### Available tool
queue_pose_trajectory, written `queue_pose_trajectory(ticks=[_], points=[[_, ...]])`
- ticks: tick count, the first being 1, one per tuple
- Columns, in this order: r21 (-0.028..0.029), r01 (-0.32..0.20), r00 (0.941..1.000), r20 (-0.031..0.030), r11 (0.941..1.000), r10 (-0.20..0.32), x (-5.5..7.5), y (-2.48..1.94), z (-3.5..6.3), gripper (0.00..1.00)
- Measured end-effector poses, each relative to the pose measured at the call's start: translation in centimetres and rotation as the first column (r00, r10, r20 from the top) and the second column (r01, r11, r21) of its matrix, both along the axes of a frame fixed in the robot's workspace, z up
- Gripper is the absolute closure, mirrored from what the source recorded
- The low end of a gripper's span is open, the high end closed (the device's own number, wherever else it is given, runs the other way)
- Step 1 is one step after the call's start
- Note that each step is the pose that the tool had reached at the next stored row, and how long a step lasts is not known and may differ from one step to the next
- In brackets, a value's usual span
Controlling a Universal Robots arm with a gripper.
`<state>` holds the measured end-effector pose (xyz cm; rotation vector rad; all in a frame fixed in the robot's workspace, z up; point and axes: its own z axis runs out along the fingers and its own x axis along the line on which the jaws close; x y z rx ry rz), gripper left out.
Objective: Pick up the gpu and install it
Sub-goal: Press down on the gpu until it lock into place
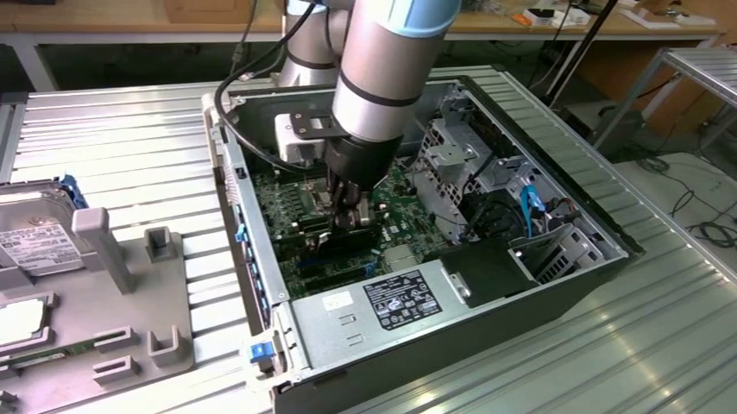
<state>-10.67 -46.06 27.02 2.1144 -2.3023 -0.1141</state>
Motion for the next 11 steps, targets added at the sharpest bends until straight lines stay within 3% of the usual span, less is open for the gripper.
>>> queue_pose_trajectory(ticks=[2, 4, 5, 11], points=[[0.0017, 0.005, 1.0000, 0.0009, 1.0000, -0.005, 0.0, 0.01, 0.64, 0.89], [0.0002, 0.019, 0.9998, -0.0004, 0.9998, -0.019, 0.0, -0.07, 2.91, 0.89], [0.0012, 0.020, 0.9998, -0.0007, 0.9998, -0.020, 0.0, -0.25, 3.35, 0.89], [0.0060, 0.020, 0.9998, -0.0008, 0.9998, -0.020, -1.5, -0.94, 3.51, 0.89]])
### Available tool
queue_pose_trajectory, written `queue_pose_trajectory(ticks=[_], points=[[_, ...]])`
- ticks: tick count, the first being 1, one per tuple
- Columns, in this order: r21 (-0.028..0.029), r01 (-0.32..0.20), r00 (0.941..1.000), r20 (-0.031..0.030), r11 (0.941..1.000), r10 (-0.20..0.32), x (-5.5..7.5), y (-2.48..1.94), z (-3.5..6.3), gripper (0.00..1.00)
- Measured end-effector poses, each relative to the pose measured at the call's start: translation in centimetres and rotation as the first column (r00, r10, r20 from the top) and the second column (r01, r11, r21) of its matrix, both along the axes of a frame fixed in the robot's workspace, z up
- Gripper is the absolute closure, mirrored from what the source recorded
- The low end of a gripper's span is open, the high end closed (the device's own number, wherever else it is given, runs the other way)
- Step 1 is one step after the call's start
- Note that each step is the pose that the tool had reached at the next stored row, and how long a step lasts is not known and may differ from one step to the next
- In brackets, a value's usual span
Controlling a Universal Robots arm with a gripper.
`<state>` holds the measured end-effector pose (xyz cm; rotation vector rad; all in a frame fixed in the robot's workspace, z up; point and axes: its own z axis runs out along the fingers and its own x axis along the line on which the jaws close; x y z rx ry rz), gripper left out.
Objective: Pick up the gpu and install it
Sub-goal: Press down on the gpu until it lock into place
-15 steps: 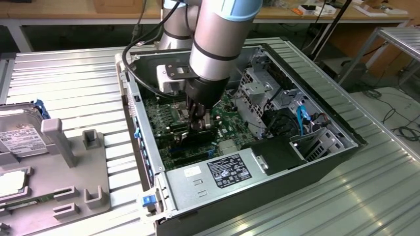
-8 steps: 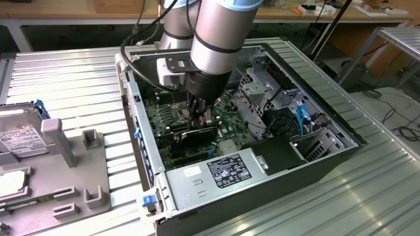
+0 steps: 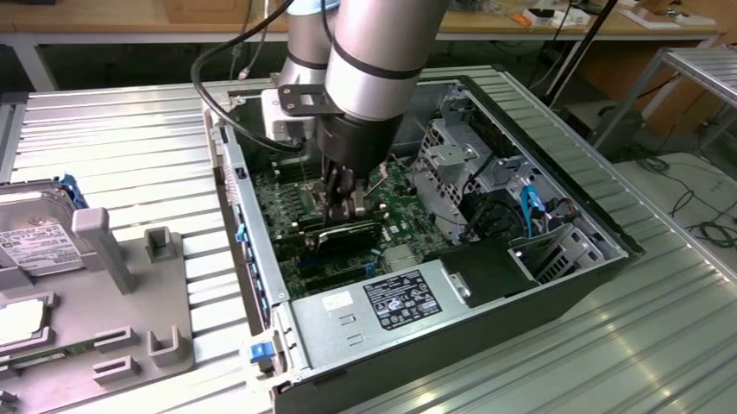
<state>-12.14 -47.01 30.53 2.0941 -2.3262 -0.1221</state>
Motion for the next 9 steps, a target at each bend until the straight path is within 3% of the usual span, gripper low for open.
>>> queue_pose_trajectory(ticks=[4, 9], points=[[0.0005, 0.000, 1.0000, 0.0000, 1.0000, 0.000, -1.2, -0.46, 0.00, 0.89], [0.0008, 0.003, 1.0000, 0.0000, 1.0000, -0.003, -2.4, -0.48, 0.25, 0.89]])
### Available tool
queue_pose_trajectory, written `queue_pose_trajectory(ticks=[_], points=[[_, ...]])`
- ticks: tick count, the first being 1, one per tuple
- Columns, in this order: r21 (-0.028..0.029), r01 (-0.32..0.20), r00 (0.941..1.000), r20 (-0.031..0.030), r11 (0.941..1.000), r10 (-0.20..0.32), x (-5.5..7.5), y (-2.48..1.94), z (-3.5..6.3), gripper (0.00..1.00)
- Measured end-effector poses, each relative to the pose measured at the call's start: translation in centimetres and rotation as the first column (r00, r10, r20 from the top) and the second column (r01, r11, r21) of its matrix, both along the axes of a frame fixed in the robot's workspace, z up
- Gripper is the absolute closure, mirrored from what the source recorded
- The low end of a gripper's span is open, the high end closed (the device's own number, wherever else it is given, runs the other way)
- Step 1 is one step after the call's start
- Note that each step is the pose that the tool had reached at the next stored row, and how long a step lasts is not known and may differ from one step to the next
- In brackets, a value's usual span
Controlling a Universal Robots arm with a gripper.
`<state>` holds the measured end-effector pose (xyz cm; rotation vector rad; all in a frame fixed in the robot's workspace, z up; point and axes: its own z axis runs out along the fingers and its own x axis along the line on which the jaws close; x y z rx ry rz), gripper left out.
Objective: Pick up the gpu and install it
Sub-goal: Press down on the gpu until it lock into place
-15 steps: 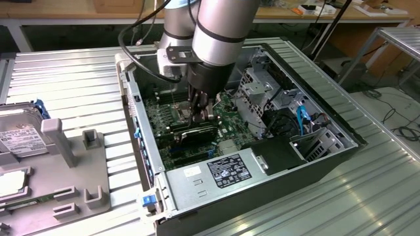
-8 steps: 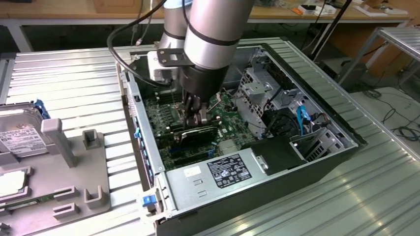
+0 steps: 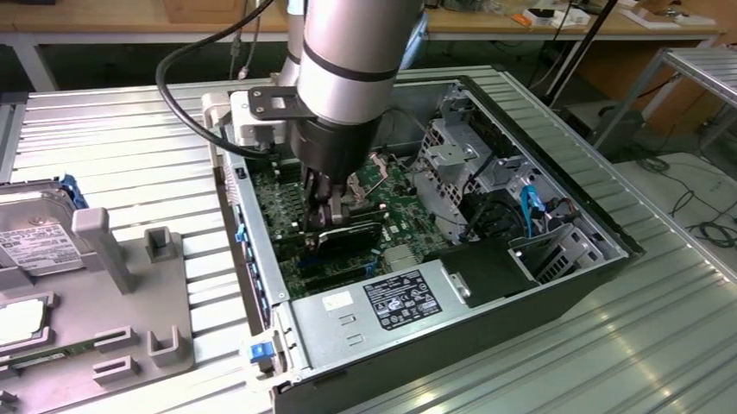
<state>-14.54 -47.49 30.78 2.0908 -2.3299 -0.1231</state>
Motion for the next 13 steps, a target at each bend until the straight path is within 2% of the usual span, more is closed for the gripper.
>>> queue_pose_trajectory(ticks=[2, 5, 9, 11, 12, 13], points=[[0.0002, 0.001, 1.0000, 0.0000, 1.0000, -0.001, -0.2, -0.01, 0.42, 0.89], [0.0013, 0.008, 1.0000, -0.0001, 1.0000, -0.008, -0.3, -0.07, 2.76, 0.89], [0.0012, 0.016, 0.9999, -0.0012, 0.9999, -0.016, -0.3, -0.09, 3.02, 0.89], [0.0014, 0.030, 0.9995, -0.0017, 0.9995, -0.030, -0.3, -0.10, 2.62, 0.89], [0.0013, 0.042, 0.9991, -0.0048, 0.9991, -0.042, -0.3, -0.09, 2.53, 0.89], [0.0009, 0.055, 0.9984, -0.0120, 0.9985, -0.055, -0.3, -0.09, 2.41, 0.89]])
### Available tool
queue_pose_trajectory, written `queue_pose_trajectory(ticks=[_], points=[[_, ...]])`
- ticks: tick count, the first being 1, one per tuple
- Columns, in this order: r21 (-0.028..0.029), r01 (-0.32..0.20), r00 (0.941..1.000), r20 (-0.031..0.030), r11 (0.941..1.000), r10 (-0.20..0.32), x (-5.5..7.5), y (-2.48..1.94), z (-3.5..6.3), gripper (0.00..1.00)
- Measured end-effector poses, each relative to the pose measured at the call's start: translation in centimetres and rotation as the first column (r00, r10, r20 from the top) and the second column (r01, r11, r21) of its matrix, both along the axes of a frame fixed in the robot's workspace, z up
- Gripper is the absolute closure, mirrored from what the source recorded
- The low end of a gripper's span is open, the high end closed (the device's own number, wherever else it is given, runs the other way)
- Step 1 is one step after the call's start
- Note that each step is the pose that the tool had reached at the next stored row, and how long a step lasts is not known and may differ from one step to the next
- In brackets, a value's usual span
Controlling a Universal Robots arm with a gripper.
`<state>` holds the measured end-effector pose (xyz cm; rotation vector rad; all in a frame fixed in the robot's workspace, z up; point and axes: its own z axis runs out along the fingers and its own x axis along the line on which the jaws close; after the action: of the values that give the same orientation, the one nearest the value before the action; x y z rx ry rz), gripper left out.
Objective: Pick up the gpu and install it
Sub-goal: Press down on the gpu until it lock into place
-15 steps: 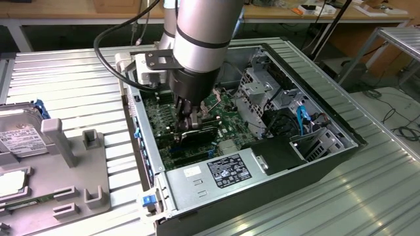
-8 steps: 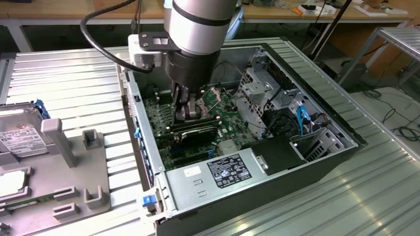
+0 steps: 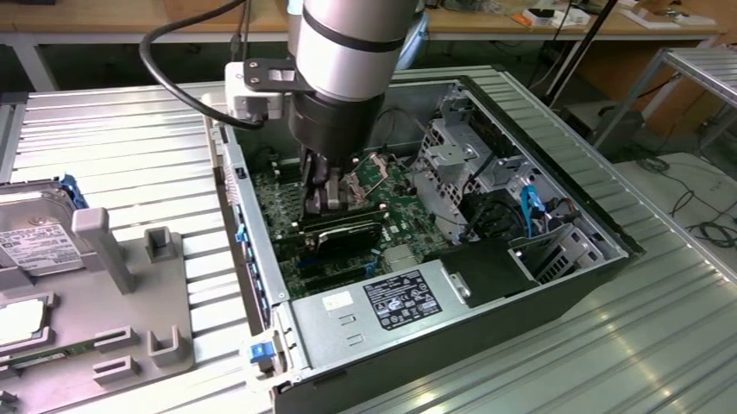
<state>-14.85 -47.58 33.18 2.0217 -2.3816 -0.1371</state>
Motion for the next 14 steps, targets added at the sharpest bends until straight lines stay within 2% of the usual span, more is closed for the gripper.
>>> queue_pose_trajectory(ticks=[1, 3, 4, 5, 10, 12, 14], points=[[-0.0002, 0.010, 0.9998, -0.0153, 0.9999, -0.010, 0.0, 0.00, -0.06, 0.89], [-0.0005, 0.019, 0.9991, -0.0390, 0.9998, -0.019, 0.0, 0.00, -0.13, 0.89], [-0.0010, 0.024, 0.9979, -0.0593, 0.9997, -0.024, 0.0, 0.00, -0.16, 0.89], [-0.0010, 0.027, 0.9973, -0.0683, 0.9996, -0.027, 0.0, -0.01, -0.20, 0.89], [-0.0016, 0.056, 0.9961, -0.0688, 0.9985, -0.056, -0.3, 0.00, -1.42, 0.89], [-0.0027, 0.077, 0.9946, -0.0695, 0.9970, -0.077, -0.5, 0.15, -1.97, 0.89], [-0.0027, 0.079, 0.9944, -0.0695, 0.9969, -0.079, -0.8, 0.17, -2.02, 0.89]])
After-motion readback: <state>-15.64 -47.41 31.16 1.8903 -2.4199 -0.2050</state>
